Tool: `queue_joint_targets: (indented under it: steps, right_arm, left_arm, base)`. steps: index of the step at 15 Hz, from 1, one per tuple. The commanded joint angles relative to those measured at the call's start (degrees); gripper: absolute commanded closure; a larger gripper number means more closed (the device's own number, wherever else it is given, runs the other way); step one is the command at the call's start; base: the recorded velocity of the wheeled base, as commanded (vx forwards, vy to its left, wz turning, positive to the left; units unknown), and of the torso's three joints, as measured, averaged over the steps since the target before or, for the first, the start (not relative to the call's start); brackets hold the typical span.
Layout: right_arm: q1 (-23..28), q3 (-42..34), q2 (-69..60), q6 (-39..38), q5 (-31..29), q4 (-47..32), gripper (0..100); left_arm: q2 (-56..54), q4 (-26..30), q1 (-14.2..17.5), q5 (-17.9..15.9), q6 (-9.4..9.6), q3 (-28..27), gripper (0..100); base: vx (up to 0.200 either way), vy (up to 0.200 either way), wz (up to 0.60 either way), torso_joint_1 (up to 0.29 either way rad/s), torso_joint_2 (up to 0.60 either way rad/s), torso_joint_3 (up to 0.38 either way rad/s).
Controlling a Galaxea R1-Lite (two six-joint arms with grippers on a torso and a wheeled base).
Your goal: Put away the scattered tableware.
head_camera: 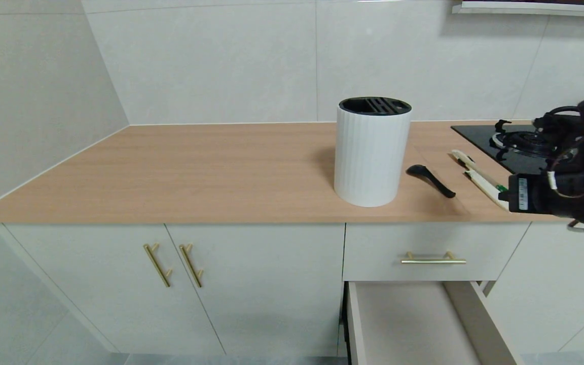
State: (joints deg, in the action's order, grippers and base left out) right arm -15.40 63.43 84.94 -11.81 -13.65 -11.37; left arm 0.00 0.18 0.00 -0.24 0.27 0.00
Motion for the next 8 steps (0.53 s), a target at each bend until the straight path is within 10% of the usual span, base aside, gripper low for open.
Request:
queue_joint_targets:
  steps: [1,8]
  right_arm:
    - [-0.69,-2.34,-12.79,0.3,7.94,-9.54,100]
    - [-3.32,-4.89,-17.71,6.01,22.18,-21.23,100]
  left_arm:
    - [0.09,-0.01,0.0,-0.02,0.0,0.0,0]
    - [0.09,-0.01,0.0,-0.02,0.0,0.0,0]
  base:
    - [0.0,0.0,0.0,0.0,0.0,0.0]
    - [0.0,0.0,0.0,0.0,0.0,0.0]
